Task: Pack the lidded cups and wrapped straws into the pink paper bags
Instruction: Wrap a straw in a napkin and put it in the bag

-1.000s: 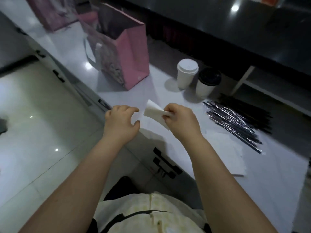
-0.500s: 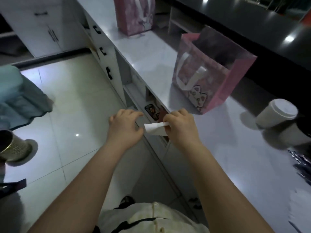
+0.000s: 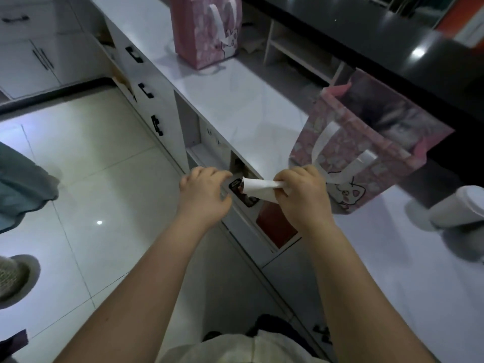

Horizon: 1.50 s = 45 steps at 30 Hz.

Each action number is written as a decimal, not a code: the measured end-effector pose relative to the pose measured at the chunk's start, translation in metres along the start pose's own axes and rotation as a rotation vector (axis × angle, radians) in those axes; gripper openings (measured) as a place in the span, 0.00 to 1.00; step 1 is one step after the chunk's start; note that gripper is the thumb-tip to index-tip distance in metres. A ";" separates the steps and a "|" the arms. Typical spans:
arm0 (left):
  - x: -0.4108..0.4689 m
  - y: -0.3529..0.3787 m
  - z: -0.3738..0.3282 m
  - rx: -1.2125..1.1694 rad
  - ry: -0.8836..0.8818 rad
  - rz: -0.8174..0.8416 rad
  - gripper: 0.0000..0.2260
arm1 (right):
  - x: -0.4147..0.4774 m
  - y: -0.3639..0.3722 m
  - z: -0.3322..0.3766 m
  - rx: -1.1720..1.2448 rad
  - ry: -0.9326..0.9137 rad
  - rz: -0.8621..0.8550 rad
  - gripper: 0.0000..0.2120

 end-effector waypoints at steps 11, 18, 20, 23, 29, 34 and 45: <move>0.160 -0.069 -0.095 -0.068 0.191 -0.258 0.20 | 0.107 -0.138 -0.039 -0.061 -0.011 -0.457 0.08; 0.224 -0.065 -0.180 -0.142 0.353 -0.241 0.18 | 0.132 -0.174 -0.108 -0.109 0.107 -0.437 0.07; 0.236 -0.059 -0.203 -0.217 0.438 -0.202 0.17 | 0.131 -0.175 -0.132 -0.098 0.197 -0.410 0.06; 0.251 -0.043 -0.236 -0.341 0.592 -0.036 0.11 | 0.127 -0.174 -0.159 -0.051 0.334 -0.357 0.04; 0.279 -0.015 -0.280 -0.407 0.779 0.126 0.18 | 0.122 -0.166 -0.192 -0.014 0.537 -0.249 0.04; 0.298 -0.007 -0.299 -0.373 0.946 0.116 0.20 | 0.125 -0.162 -0.202 -0.014 0.645 -0.207 0.05; 0.302 0.016 -0.295 -0.399 1.104 0.415 0.37 | 0.127 -0.153 -0.218 -0.128 0.736 -0.224 0.07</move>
Point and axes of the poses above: each hand's wrist, its own x-axis towards the middle knuckle, its own y-axis out of the palm, z = x × y, the point moved 7 cm from there along x, towards the middle knuckle, and after that the axes turned 7 degrees about x, right-handed, at the moved point
